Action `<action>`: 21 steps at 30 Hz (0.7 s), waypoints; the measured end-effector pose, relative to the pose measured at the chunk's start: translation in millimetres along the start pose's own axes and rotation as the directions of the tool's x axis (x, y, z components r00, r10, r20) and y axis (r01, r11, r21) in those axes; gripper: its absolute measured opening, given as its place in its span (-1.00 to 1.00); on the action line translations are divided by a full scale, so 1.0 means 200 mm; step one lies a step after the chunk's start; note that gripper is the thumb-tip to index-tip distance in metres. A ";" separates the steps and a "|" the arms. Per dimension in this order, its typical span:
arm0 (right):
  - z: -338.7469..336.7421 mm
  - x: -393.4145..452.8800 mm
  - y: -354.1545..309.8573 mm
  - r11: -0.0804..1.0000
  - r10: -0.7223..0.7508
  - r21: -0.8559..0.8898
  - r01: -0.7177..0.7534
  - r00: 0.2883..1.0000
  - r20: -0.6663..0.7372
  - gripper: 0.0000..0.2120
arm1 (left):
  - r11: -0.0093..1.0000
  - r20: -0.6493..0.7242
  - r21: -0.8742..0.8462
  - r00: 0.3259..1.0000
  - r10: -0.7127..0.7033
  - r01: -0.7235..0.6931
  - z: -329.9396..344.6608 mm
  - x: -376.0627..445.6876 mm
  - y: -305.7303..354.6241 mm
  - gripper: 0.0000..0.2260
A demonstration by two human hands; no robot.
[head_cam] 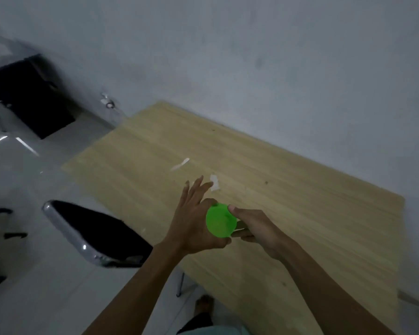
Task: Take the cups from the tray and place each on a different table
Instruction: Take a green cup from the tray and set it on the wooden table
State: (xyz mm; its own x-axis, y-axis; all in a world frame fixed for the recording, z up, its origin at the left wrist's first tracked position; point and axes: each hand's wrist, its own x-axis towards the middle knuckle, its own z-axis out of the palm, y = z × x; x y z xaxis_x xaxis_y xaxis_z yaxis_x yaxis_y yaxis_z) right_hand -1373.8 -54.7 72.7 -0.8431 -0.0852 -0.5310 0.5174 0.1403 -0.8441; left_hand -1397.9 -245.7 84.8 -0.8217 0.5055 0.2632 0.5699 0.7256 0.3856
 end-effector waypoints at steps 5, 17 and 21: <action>0.08 0.12 0.02 0.990 0.072 0.130 -0.048 0.980 -0.186 -0.67 | 0.997 0.098 -0.059 0.993 0.065 -0.059 0.10 0.12 -0.17 -0.30; 0.22 0.34 0.12 0.903 0.274 0.426 -0.055 0.837 -0.473 -0.83 | 0.972 0.257 -0.218 0.955 0.147 -0.091 0.38 0.27 -0.41 -0.25; 0.22 0.38 0.12 0.876 0.311 0.482 -0.030 0.799 -0.515 -0.85 | 0.960 0.275 -0.256 0.944 0.183 -0.111 0.42 0.33 -0.44 -0.26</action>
State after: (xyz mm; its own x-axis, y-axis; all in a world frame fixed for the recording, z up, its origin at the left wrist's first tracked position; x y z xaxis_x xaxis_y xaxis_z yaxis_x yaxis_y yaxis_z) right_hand -1419.1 -102.1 8.3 -0.5878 0.4838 -0.6483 0.5492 -0.3498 -0.7590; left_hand -1501.0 -237.0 -5.8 -0.6703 0.7382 0.0759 0.6378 0.5208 0.5674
